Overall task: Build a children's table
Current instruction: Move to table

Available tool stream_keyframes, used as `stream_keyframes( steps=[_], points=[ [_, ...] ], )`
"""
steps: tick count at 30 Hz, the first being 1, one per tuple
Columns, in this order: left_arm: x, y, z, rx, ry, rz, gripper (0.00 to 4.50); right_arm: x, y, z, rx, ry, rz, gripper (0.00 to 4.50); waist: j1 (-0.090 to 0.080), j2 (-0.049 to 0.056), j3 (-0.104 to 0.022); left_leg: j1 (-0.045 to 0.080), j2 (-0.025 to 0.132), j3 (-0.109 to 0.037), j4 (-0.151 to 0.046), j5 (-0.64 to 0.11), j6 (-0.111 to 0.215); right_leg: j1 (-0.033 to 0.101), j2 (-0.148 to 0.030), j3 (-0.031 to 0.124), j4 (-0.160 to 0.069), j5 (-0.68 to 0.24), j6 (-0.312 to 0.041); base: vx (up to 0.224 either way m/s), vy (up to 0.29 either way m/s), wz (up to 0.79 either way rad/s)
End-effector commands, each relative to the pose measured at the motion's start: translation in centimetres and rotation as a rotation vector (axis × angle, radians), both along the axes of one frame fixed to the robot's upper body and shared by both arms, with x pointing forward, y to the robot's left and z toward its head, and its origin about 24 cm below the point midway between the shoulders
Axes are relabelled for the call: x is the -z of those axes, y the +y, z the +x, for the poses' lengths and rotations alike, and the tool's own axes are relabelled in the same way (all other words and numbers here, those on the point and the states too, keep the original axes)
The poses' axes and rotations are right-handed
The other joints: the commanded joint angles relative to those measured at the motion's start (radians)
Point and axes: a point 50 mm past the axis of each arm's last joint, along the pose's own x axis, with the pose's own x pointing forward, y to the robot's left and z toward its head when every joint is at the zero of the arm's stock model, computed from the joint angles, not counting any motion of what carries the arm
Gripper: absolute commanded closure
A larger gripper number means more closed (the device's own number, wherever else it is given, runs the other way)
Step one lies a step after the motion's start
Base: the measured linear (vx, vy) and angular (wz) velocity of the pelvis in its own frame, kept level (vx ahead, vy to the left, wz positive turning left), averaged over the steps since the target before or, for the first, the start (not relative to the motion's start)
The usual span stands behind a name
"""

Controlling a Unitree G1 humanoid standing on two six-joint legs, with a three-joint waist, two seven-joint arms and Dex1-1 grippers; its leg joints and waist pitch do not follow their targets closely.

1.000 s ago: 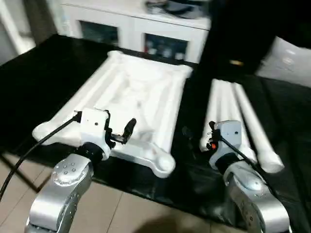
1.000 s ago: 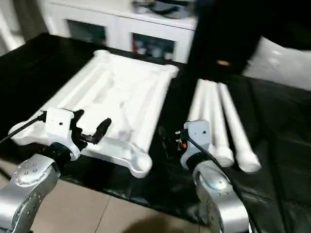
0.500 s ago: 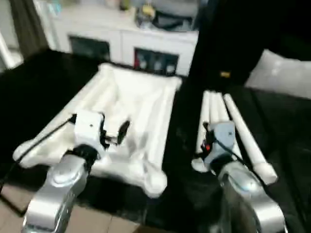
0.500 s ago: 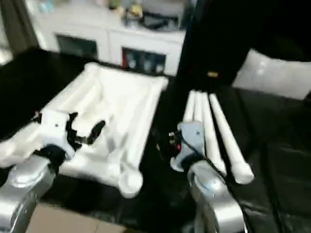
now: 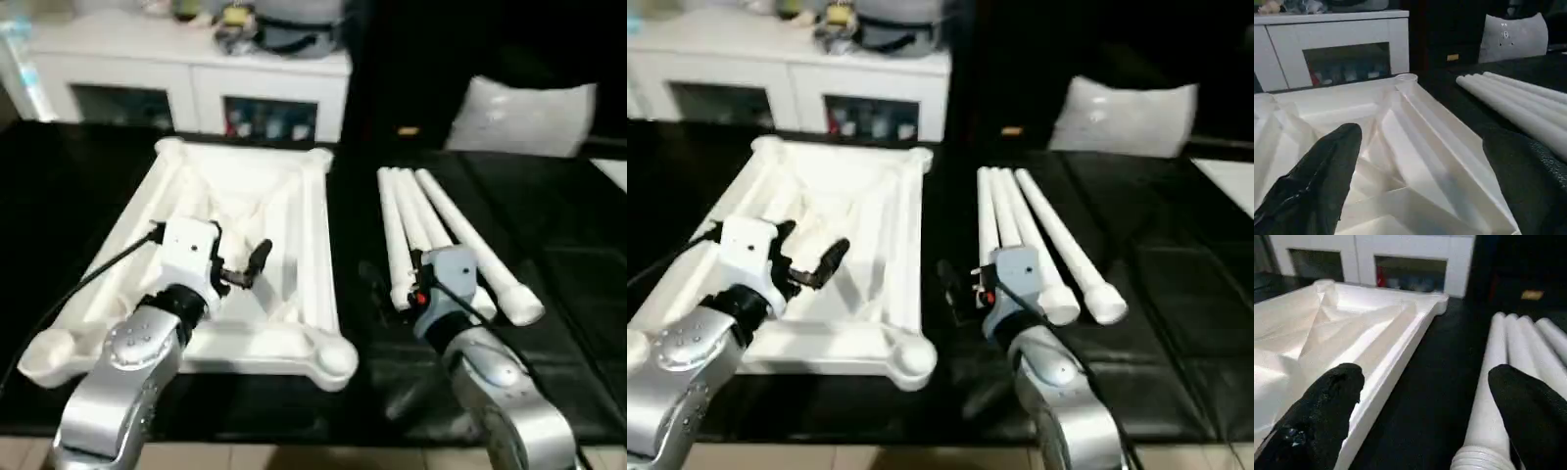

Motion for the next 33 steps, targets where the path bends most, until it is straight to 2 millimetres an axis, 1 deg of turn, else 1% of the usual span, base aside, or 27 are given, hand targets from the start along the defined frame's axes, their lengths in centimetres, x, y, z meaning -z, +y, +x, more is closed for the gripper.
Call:
stream_keyframes(
  steps=[1, 2, 3, 4, 5, 6, 8, 10, 11, 12, 14, 15, 16, 17, 18, 19, 20, 21, 22, 23, 24, 25, 26, 28, 29, 31, 33],
  points=[
    [-0.1, -0.3, 0.1, -0.006, -0.002, 0.007, 0.11, -0.3, -0.7, 0.3, 0.017, -0.017, -0.011, 0.00, 0.009, -0.010, -0.043, 0.026, 0.167, -0.115, -0.161, -0.397, 0.029, 0.018, -0.105, 0.075, -0.080, -0.047, -0.036, -0.112, 0.158, -0.10],
    [-0.1, -0.3, 0.1, -0.006, -0.002, 0.007, 0.11, -0.3, -0.7, 0.3, 0.017, -0.017, -0.011, 0.00, 0.034, -0.003, -0.015, 0.007, 0.155, -0.088, -0.109, -0.476, -0.081, 0.005, -0.196, 0.128, -0.147, -0.193, -0.102, -0.106, 0.151, -0.04],
    [-0.1, -0.4, 0.0, -0.013, 0.001, 0.008, 0.11, -0.6, -0.9, 0.5, 0.003, -0.051, -0.032, 0.00, 0.044, 0.006, -0.024, 0.008, 0.163, -0.124, 0.058, -0.125, -0.147, 0.040, -0.308, 0.161, -0.220, -0.362, -0.167, -0.045, 0.083, -0.06],
    [-0.1, -0.4, 0.0, -0.013, 0.001, 0.008, 0.11, -0.6, -0.9, 0.5, 0.003, -0.051, -0.032, 0.00, 0.038, 0.012, -0.014, 0.000, 0.172, -0.134, 0.047, -0.086, -0.156, 0.044, -0.281, 0.140, -0.214, -0.369, -0.159, -0.083, 0.152, -0.15],
    [0.0, -0.4, 0.0, -0.017, 0.001, 0.009, 0.11, -0.8, -1.1, 0.5, -0.007, -0.070, -0.047, 0.00, 0.031, 0.020, -0.008, 0.000, 0.180, -0.137, -0.001, -0.133, -0.169, 0.041, -0.220, 0.103, -0.199, -0.387, -0.148, -0.101, 0.144, -0.07],
    [0.0, -0.5, 0.0, -0.020, 0.000, 0.022, 0.11, -0.8, -1.0, 0.4, -0.049, -0.060, -0.029, 0.00, -0.003, 0.066, -0.008, 0.007, 0.205, -0.181, -0.154, -0.667, -0.326, 0.025, -0.065, 0.056, -0.062, -0.132, -0.053, -0.101, 0.144, -0.07],
    [0.1, -0.5, 0.0, -0.023, 0.000, 0.034, 0.11, -0.8, -1.0, 0.3, -0.080, -0.047, -0.010, 0.00, 0.013, 0.061, -0.009, 0.012, 0.174, -0.145, -0.180, -0.767, -0.354, 0.018, -0.060, 0.035, -0.056, 0.054, -0.040, -0.071, 0.118, 0.13],
    [0.2, -0.5, 0.0, -0.037, -0.001, 0.046, 0.11, -0.8, -0.9, 0.3, -0.093, -0.040, -0.002, 0.00, 0.012, 0.057, -0.009, 0.009, 0.156, -0.128, -0.177, -0.730, -0.357, 0.023, -0.084, 0.044, -0.087, 0.038, -0.052, -0.049, 0.080, 0.16],
    [0.2, -0.6, 0.2, -0.070, 0.002, 0.027, 0.11, -1.0, -0.9, 0.3, -0.112, -0.052, -0.058, 0.00, 0.011, 0.046, -0.008, 0.003, 0.153, -0.124, -0.156, -0.694, -0.348, 0.028, -0.115, 0.065, -0.120, -0.050, -0.060, -0.050, 0.028, 0.07],
    [0.3, -0.7, 0.3, -0.088, 0.007, 0.009, 0.11, -0.8, -1.3, 0.5, -0.071, -0.034, -0.094, 0.00, 0.008, 0.040, -0.002, 0.012, 0.180, -0.142, -0.143, -0.698, -0.342, 0.025, -0.128, 0.079, -0.150, -0.197, -0.058, -0.050, 0.028, 0.07],
    [0.3, -0.7, 0.3, -0.088, 0.007, 0.009, 0.11, -0.8, -1.3, 0.5, -0.071, -0.034, -0.094, 0.00, -0.006, 0.048, -0.006, 0.016, 0.224, -0.180, -0.181, -0.754, -0.339, 0.032, -0.082, 0.060, -0.122, -0.179, -0.021, -0.044, -0.007, 0.05],
    [0.4, -0.8, 0.4, -0.090, 0.009, 0.013, 0.11, -0.7, -1.4, 0.5, -0.051, -0.013, -0.072, 0.00, 0.007, 0.044, 0.003, -0.041, 0.172, -0.242, -0.255, -0.778, -0.307, 0.078, -0.059, 0.030, -0.068, -0.144, -0.044, -0.087, -0.014, 0.09],
    [0.5, -0.9, 0.3, -0.095, 0.020, -0.013, 0.11, -0.8, -1.6, 0.6, -0.030, -0.011, -0.052, 0.00, 0.004, 0.050, -0.009, -0.008, 0.144, -0.281, -0.264, -0.721, -0.256, 0.058, -0.013, 0.032, -0.031, -0.114, -0.045, -0.044, -0.044, 0.38],
    [0.5, -0.9, 0.3, -0.095, 0.020, -0.013, 0.11, -0.8, -1.6, 0.6, -0.030, -0.011, -0.052, 0.00, -0.008, 0.047, -0.016, 0.026, 0.136, -0.311, -0.239, -0.643, -0.226, 0.029, -0.014, 0.046, -0.033, -0.105, -0.065, 0.007, -0.092, 0.61],
    [0.5, -0.9, 0.3, -0.096, 0.023, -0.021, 0.11, -0.8, -1.7, 0.6, -0.027, -0.012, -0.046, 0.00, -0.011, 0.039, -0.022, 0.004, 0.079, -0.305, -0.215, -0.516, -0.180, 0.047, -0.037, 0.077, -0.069, -0.104, -0.106, 0.007, -0.092, 0.61],
    [0.7, -1.1, 0.1, -0.093, 0.037, -0.041, 0.11, -1.0, -2.1, 0.6, -0.015, -0.019, -0.030, 0.00, -0.012, 0.020, -0.045, 0.051, 0.089, -0.250, -0.157, -0.323, -0.157, 0.034, -0.078, 0.114, -0.129, -0.083, -0.140, -0.023, -0.176, 0.47],
    [0.7, -1.1, 0.1, -0.093, 0.037, -0.041, 0.11, -1.0, -2.1, 0.6, -0.015, -0.019, -0.030, 0.00, -0.014, 0.017, -0.044, 0.014, 0.085, -0.227, -0.106, -0.226, -0.116, 0.051, -0.142, 0.143, -0.165, -0.055, -0.184, -0.030, -0.206, 0.12],
    [0.9, -1.3, 0.0, -0.080, 0.046, -0.046, 0.11, -1.0, -2.3, 0.5, -0.019, -0.024, -0.028, 0.00, 0.011, -0.003, -0.029, -0.027, 0.078, -0.144, -0.053, -0.082, -0.075, 0.064, -0.214, 0.154, -0.225, -0.114, -0.184, -0.030, -0.206, 0.12],
    [1.1, -1.7, -0.3, -0.049, 0.057, -0.030, 0.11, -0.9, -2.8, 0.2, -0.038, -0.024, -0.056, 0.00, 0.041, -0.020, -0.018, -0.037, 0.092, -0.105, 0.008, 0.008, -0.050, 0.056, -0.238, 0.173, -0.241, -0.232, -0.127, -0.036, -0.171, -0.07],
    [1.2, -1.8, -0.4, -0.041, 0.059, -0.031, 0.11, -0.8, -2.7, 0.0, -0.072, -0.002, -0.020, 0.00, 0.054, -0.017, -0.006, -0.046, 0.103, -0.089, 0.005, 0.049, -0.059, 0.059, -0.198, 0.150, -0.232, -0.339, -0.107, -0.034, -0.134, -0.09],
    [1.2, -1.9, -0.4, -0.034, 0.062, -0.038, 0.11, -0.8, -2.8, -0.1, -0.082, -0.001, -0.010, 0.00, 0.065, 0.004, -0.019, -0.040, 0.129, -0.076, -0.049, 0.034, -0.078, 0.063, -0.129, 0.116, -0.203, -0.336, -0.124, -0.034, -0.134, -0.09],
    [1.2, -1.9, -0.4, -0.029, 0.065, -0.038, 0.11, -0.9, -2.7, -0.2, -0.094, 0.008, 0.018, 0.00, 0.069, 0.008, -0.016, -0.003, 0.159, -0.073, -0.077, -0.064, -0.071, 0.035, -0.101, 0.108, -0.198, -0.301, -0.130, -0.037, -0.072, 0.04],
    [1.2, -1.9, -0.4, -0.024, 0.067, -0.038, 0.11, -0.9, -2.6, -0.2, -0.105, 0.016, 0.042, 0.00, 0.032, 0.008, -0.008, -0.003, 0.189, -0.069, -0.121, -0.291, -0.103, 0.025, -0.070, 0.088, -0.167, -0.315, -0.141, 0.000, 0.000, 0.00],
    [1.3, -2.1, -0.5, 0.018, 0.072, -0.040, 0.11, -0.9, -2.4, -0.5, -0.151, 0.030, 0.025, 0.00, 0.029, 0.017, -0.024, -0.015, 0.193, -0.072, -0.134, -0.322, -0.110, 0.042, -0.075, 0.086, -0.151, -0.215, -0.144, -0.002, 0.000, -0.09],
    [1.3, -2.1, -0.5, 0.020, 0.072, -0.040, 0.11, -0.9, -2.4, -0.5, -0.152, 0.031, 0.022, 0.00, 0.032, 0.015, -0.024, -0.019, 0.197, -0.070, -0.134, -0.244, -0.081, 0.042, -0.085, 0.091, -0.150, -0.076, -0.151, 0.000, 0.000, 0.00],
    [1.2, -2.8, -0.7, 0.207, 0.066, 0.001, 0.11, -0.8, -2.4, -0.7, -0.190, 0.026, -0.057, 0.00, 0.045, 0.003, -0.022, -0.024, 0.180, -0.037, -0.122, -0.120, -0.045, 0.049, -0.102, 0.101, -0.155, 0.047, -0.159, 0.000, 0.000, 0.00],
    [1.5, -3.1, -0.8, 0.321, 0.098, 0.035, 0.11, -0.9, -2.3, -1.0, -0.252, 0.032, -0.054, 0.00, 0.052, 0.000, -0.020, -0.022, 0.177, -0.026, -0.119, -0.085, -0.034, 0.052, -0.102, 0.101, -0.160, 0.054, -0.147, 0.000, 0.000, 0.00]
  ],
)
